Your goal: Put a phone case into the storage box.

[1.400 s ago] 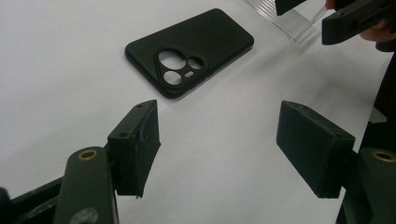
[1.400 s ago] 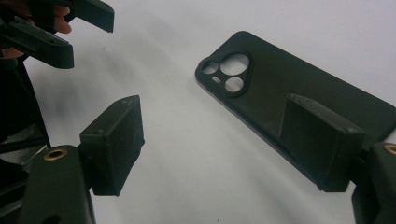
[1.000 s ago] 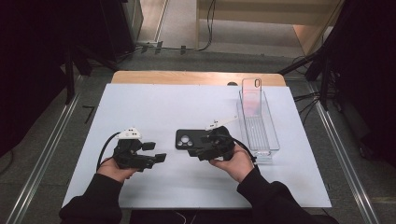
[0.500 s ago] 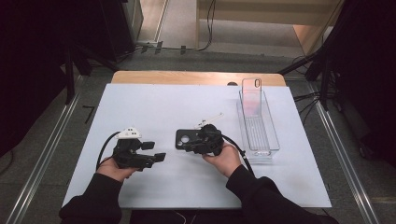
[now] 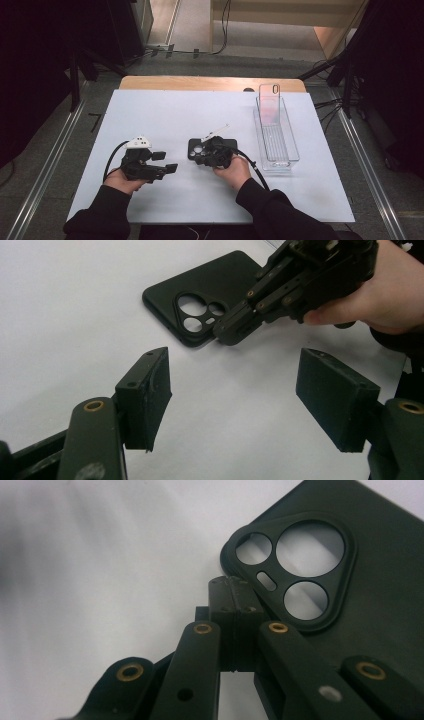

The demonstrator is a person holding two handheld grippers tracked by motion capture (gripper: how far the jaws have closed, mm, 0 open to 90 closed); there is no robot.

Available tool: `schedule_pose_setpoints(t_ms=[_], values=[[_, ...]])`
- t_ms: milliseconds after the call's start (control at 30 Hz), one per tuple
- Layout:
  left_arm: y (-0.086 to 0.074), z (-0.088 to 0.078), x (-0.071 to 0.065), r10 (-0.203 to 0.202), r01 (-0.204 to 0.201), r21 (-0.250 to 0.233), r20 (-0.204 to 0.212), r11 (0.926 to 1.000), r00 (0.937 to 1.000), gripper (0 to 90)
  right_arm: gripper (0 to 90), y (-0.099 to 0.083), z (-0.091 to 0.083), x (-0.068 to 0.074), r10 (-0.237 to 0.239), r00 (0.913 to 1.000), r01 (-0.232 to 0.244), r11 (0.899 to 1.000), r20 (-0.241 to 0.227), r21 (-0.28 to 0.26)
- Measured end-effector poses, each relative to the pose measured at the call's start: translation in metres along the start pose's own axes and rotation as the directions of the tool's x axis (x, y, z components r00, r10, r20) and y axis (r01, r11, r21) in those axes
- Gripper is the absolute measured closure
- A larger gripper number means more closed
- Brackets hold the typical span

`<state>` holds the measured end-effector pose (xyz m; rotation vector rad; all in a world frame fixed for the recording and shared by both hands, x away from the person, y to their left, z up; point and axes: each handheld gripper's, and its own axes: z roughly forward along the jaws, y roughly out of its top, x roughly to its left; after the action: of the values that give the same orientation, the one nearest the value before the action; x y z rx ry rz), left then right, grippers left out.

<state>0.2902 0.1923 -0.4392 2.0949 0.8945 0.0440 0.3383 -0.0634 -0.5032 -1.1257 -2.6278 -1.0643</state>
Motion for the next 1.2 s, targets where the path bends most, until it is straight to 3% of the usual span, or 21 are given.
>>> schedule_pose_setpoints(t_ms=[533,933,1200], values=[[0.000,0.001,0.000,0.002,-0.002,0.002,0.002,1.0000,1.0000,30.5,87.2,0.022,0.011,-0.015,0.008,0.9990,-0.007,1.000,0.044,-0.017],[0.000,0.001,0.001,0.003,-0.003,0.007,0.004,1.0000,1.0000,30.5,87.2,0.036,0.015,-0.032,0.067,0.9949,-0.064,0.997,0.075,-0.039],[0.000,0.002,0.001,0.001,-0.001,0.006,0.006,1.0000,1.0000,30.5,86.1,0.039,0.015,-0.033,0.072,0.9938,-0.069,0.997,0.085,-0.036]])
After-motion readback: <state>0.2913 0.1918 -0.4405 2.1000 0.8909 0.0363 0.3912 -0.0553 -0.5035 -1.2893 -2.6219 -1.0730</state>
